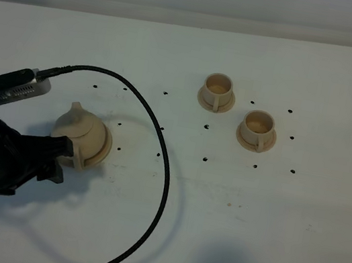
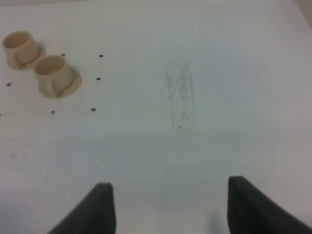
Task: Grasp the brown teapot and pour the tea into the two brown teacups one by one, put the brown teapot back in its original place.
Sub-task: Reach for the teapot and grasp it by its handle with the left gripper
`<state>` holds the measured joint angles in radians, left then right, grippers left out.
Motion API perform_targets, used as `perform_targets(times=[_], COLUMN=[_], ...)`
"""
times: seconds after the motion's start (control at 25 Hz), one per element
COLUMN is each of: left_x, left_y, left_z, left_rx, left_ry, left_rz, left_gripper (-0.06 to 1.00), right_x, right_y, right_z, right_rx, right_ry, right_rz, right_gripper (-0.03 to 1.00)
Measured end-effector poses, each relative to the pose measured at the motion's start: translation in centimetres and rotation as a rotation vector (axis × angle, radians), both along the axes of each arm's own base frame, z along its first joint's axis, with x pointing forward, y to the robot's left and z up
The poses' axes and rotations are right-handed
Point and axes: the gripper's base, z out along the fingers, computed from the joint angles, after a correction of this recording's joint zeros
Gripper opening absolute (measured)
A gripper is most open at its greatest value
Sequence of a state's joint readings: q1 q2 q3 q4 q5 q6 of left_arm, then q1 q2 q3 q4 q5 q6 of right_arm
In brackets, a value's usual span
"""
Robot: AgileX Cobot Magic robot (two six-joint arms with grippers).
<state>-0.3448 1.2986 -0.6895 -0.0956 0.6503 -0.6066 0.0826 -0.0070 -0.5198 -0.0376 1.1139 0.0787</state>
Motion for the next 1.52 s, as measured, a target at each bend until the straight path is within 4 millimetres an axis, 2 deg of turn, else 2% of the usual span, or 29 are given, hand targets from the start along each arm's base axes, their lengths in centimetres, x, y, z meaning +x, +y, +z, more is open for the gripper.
perform_targets(times=[0.2, 0.32, 0.88, 1.24, 1.52], left_x=[1.5, 2.4, 5.2, 6.4, 8.2], left_y=[-0.2, -0.4, -1.6, -2.1, -3.1], left_z=[1.8, 2.2, 0.1, -1.2, -2.2], left_rx=[0.054, 0.076, 0.122, 0.116, 0.118], left_ry=[0.009, 0.036, 0.147, 0.122, 0.128], left_rz=[-0.023, -0.031, -0.052, -0.056, -0.067], left_gripper=[0.06, 0.06, 0.06, 0.06, 0.06], right_x=[0.0, 0.0, 0.0, 0.0, 0.0], right_y=[0.0, 0.0, 0.0, 0.0, 0.0], right_z=[0.0, 0.0, 0.0, 0.0, 0.0], right_rx=[0.0, 0.0, 0.0, 0.0, 0.0], right_ry=[0.0, 0.0, 0.0, 0.0, 0.0], right_rz=[0.0, 0.0, 0.0, 0.0, 0.0], right_gripper=[0.49, 0.49, 0.49, 0.49, 0.49])
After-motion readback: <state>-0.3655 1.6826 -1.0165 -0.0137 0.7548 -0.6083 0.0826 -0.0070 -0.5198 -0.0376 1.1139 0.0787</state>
